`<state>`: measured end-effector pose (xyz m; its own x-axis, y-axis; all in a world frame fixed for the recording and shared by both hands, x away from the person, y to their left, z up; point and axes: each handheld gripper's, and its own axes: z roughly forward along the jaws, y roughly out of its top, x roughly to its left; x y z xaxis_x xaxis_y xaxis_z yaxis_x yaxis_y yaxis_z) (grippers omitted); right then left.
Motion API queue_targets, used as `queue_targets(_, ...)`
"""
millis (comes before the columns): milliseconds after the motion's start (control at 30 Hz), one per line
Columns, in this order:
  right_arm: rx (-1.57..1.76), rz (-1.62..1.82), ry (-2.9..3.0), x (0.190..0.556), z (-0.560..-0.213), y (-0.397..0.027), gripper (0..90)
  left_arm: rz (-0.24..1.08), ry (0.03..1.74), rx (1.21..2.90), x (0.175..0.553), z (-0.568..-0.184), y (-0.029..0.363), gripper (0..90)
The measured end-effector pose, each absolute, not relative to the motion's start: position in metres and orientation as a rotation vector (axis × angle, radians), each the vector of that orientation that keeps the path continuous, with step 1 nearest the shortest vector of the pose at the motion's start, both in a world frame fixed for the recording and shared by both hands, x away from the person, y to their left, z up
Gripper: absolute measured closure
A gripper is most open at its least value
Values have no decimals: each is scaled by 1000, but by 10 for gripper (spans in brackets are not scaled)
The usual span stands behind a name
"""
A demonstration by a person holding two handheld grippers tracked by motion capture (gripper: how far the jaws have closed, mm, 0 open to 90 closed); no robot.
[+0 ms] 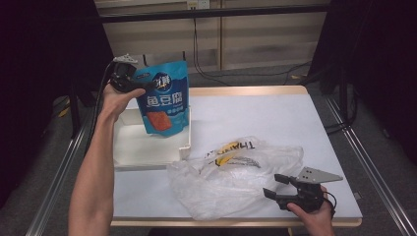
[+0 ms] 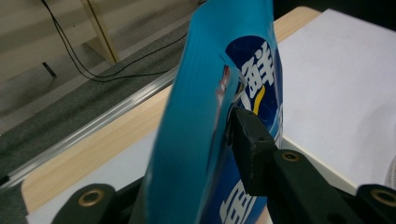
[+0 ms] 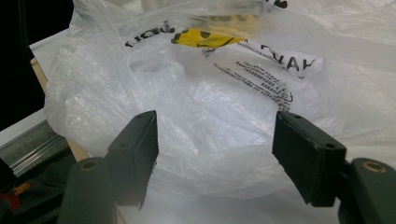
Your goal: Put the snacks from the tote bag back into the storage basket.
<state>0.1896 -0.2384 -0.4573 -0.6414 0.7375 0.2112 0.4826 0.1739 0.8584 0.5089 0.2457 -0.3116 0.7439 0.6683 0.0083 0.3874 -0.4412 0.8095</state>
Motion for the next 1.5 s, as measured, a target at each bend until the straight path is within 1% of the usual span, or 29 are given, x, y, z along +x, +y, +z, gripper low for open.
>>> queue_targets(67, 1178, 1458, 2200, 190, -458, -239, 311, 412, 790, 2079, 508, -313, 246, 719)
queue_targets(133, 1179, 1454, 2201, 191, -458, -239, 311, 419, 835, 2072, 509, -314, 249, 670)
queue_targets(167, 1179, 1456, 2202, 191, -458, -239, 311, 399, 833, 2072, 510, -315, 250, 651)
queue_targets(267, 1179, 1455, 2202, 191, -459, -239, 311, 399, 833, 2071, 509, -316, 249, 634)
queue_targets(333, 1185, 1451, 2205, 191, -459, -239, 311, 408, 862, 2054, 510, -317, 248, 597)
queue_targets(433, 1182, 1452, 2202, 192, -459, -239, 311, 387, 876, 2047, 513, -320, 246, 553)
queue_targets(467, 1186, 1453, 2203, 192, -459, -240, 311, 402, 883, 2047, 514, -320, 245, 532)
queue_targets(533, 1187, 1459, 2202, 193, -460, -240, 311, 387, 897, 2037, 515, -321, 243, 458)
queue_targets(600, 1184, 1458, 2204, 193, -460, -241, 311, 394, 890, 2049, 514, -319, 242, 444)
queue_targets(700, 1180, 1463, 2204, 193, -460, -241, 311, 381, 899, 2030, 513, -318, 244, 347)
queue_targets(767, 1179, 1461, 2205, 193, -460, -241, 311, 380, 904, 2025, 512, -318, 243, 331)
queue_targets(867, 1179, 1460, 2203, 192, -459, -240, 311, 376, 921, 2019, 511, -318, 244, 285)
queue_targets(933, 1178, 1461, 2206, 192, -459, -240, 311, 372, 924, 2017, 510, -318, 245, 226)
queue_targets(1033, 1173, 1461, 2207, 193, -459, -239, 311, 366, 923, 2011, 509, -317, 247, 175)
queue_targets(1100, 1171, 1458, 2208, 193, -459, -239, 309, 349, 930, 1998, 508, -318, 249, 124)
queue_targets(1200, 1171, 1458, 2208, 193, -458, -238, 308, 345, 945, 2001, 507, -319, 251, 97)
queue_targets(1233, 1172, 1458, 2207, 193, -458, -237, 308, 345, 959, 1986, 507, -319, 252, 71)
queue_targets(1367, 1163, 1458, 2208, 192, -457, -235, 307, 338, 953, 1995, 504, -319, 254, 44)
queue_targets(1500, 1155, 1451, 2213, 191, -456, -233, 307, 361, 944, 1979, 500, -322, 257, 37)
